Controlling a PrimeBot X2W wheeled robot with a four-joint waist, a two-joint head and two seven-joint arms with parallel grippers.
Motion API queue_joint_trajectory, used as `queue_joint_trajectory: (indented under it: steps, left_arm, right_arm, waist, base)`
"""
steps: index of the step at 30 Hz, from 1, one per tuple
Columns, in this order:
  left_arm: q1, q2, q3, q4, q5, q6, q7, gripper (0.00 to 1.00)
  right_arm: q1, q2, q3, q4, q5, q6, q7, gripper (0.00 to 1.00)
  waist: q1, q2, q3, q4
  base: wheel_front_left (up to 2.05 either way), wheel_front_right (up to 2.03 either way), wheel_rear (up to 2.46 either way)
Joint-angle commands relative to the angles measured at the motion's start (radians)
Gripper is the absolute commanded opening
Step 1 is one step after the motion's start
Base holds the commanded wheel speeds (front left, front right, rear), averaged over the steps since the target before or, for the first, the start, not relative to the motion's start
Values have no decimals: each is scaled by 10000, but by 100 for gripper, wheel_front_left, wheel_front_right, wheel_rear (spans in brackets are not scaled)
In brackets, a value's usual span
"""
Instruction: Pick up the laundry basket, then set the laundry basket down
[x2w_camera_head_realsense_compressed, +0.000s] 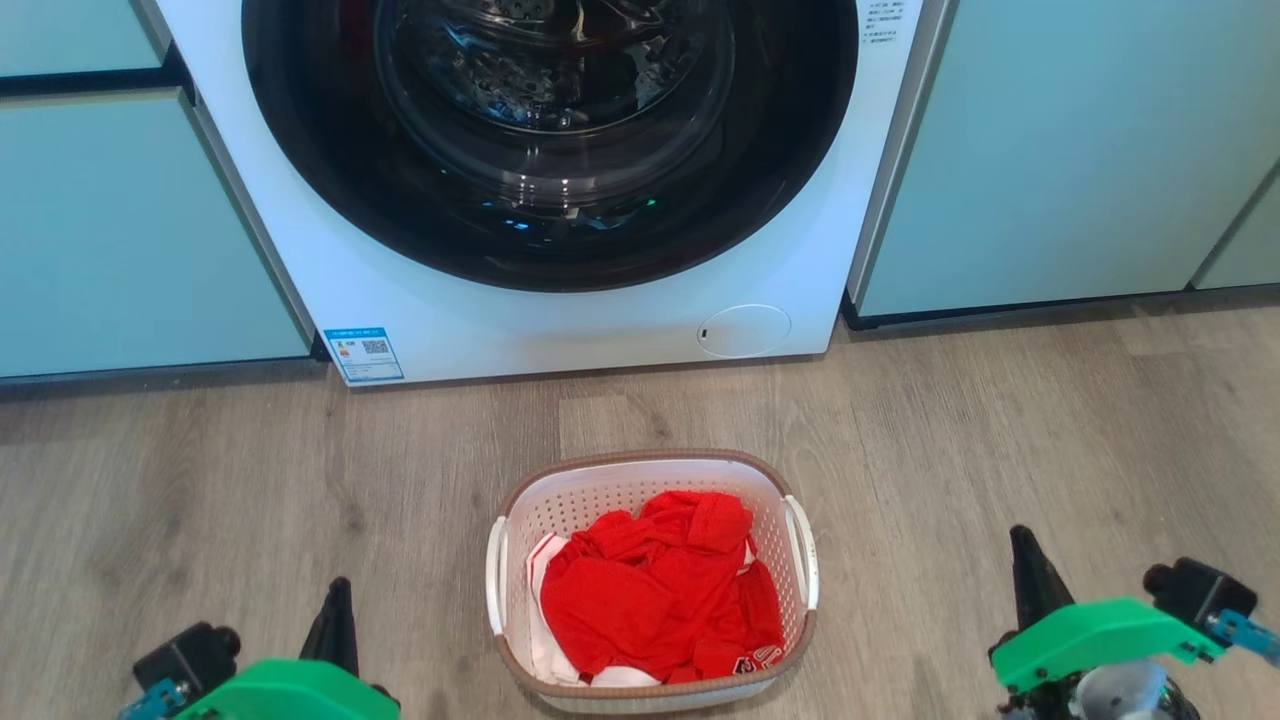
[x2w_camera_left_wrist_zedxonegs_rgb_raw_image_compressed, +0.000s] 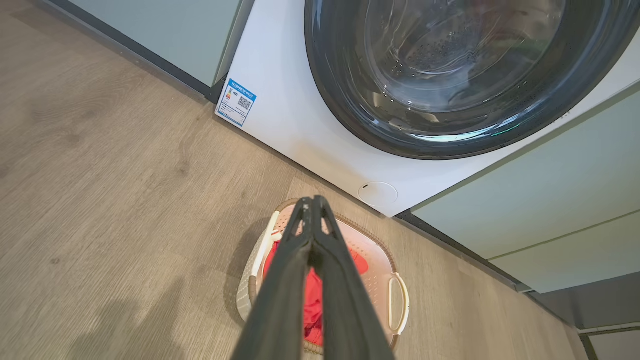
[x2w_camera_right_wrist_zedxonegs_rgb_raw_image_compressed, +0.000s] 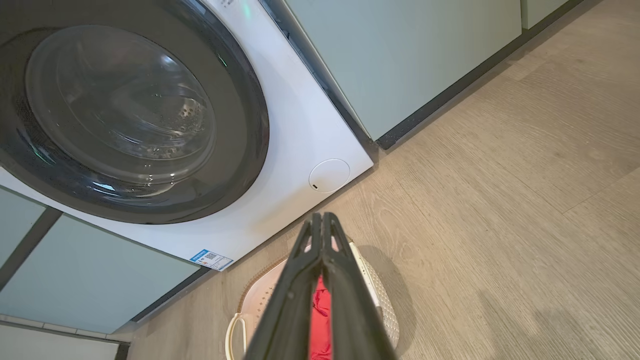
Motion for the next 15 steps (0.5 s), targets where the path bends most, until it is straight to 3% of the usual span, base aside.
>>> queue_joint_trajectory:
  steps: [1,15]
  left_arm:
    - [-613,70,244,-260,-273,-110,58,0]
    - [-955,53,573,-212,-1950,-394,442,0]
  right_arm:
    - [-511,-147,0,-325,282,29,63,0]
    - [-707,-167,-217,-325,1928,37,445,0]
  waist:
    - [0,0,4,3]
    - [0,0,58,33]
  base:
    - [0,0,0]
    - [0,0,0]
